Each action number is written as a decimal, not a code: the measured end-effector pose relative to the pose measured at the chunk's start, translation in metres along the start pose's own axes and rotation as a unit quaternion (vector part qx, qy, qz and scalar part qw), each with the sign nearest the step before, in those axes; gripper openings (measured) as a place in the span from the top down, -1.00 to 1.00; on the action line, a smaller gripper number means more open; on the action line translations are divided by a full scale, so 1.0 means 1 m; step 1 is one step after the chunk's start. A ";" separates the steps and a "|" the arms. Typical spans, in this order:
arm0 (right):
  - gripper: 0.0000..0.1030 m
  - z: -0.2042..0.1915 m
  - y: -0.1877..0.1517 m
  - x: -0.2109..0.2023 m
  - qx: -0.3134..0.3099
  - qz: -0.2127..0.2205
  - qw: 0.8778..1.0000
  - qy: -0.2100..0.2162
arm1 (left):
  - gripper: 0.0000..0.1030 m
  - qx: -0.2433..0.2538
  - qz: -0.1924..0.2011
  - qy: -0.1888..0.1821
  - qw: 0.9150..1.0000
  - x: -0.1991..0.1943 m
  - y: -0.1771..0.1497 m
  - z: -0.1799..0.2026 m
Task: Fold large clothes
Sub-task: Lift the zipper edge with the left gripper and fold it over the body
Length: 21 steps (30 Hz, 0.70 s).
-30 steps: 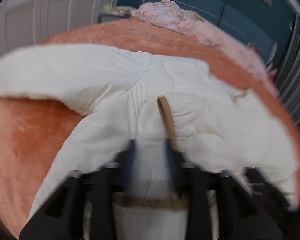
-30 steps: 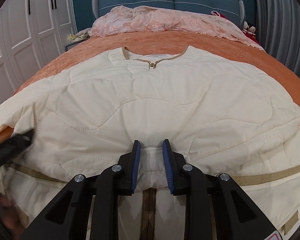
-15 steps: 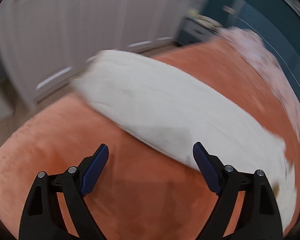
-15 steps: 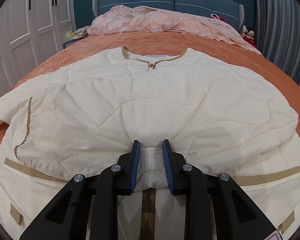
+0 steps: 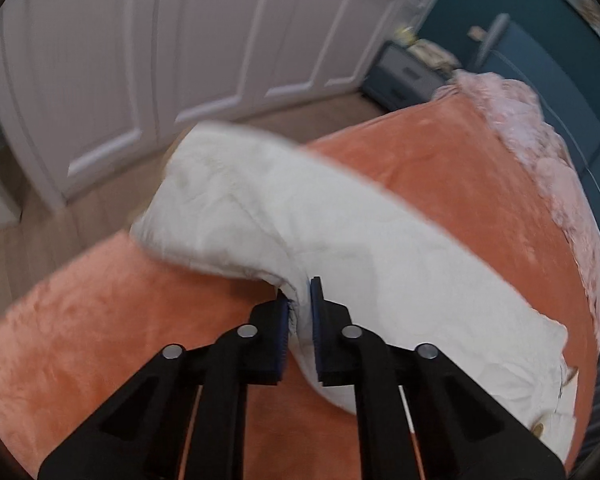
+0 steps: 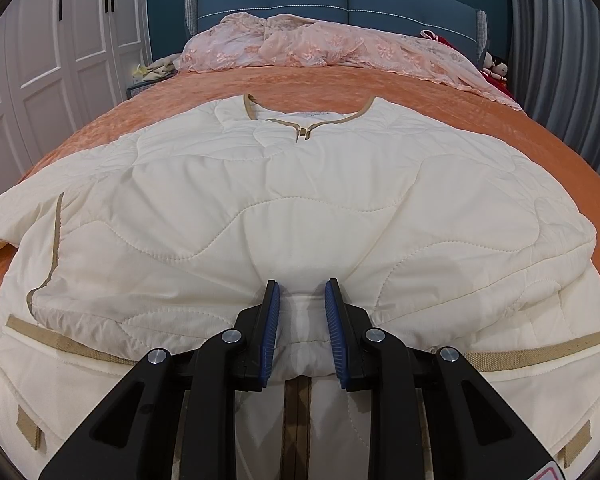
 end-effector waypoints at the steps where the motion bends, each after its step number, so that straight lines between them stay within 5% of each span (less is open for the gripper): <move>1: 0.54 -0.001 0.000 0.000 0.001 0.000 1.000 0.000 | 0.87 0.012 0.013 -0.006 1.000 -0.010 0.005 0.009; 5: 0.54 -0.002 0.001 -0.001 0.003 0.000 1.000 0.002 | 0.89 0.070 0.067 -0.055 0.994 -0.067 0.024 0.079; 9: 0.48 0.000 0.005 -0.009 0.018 0.001 1.000 0.016 | 0.89 0.138 0.115 -0.127 0.976 -0.142 0.025 0.181; 11: 0.12 0.005 0.009 -0.021 0.041 0.004 0.998 0.041 | 0.88 0.171 0.123 -0.162 0.964 -0.172 0.014 0.233; 17: 0.02 0.036 0.013 -0.078 0.087 0.034 0.991 0.093 | 0.79 0.259 0.084 -0.253 0.928 -0.205 -0.071 0.377; 18: -0.02 0.041 0.014 -0.084 0.088 0.036 0.991 0.096 | 0.70 0.270 0.064 -0.264 0.924 -0.201 -0.093 0.394; 20: -0.21 0.058 0.015 -0.096 0.097 0.039 0.990 0.099 | 0.10 0.285 0.029 -0.274 0.918 -0.187 -0.128 0.417; 21: -0.24 0.065 0.015 -0.100 0.104 0.040 0.989 0.102 | -0.46 0.289 0.008 -0.284 0.914 -0.179 -0.150 0.426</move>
Point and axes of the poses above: each gripper's, at about its wrist camera, not at the fingertips, and x roughly the way its jaws point, z to its right, y to its top, the point moved 8 cm from there along x, roughly the way its jaws point, and after that the axes turned 8 degrees about x, right-handed, at the moved point
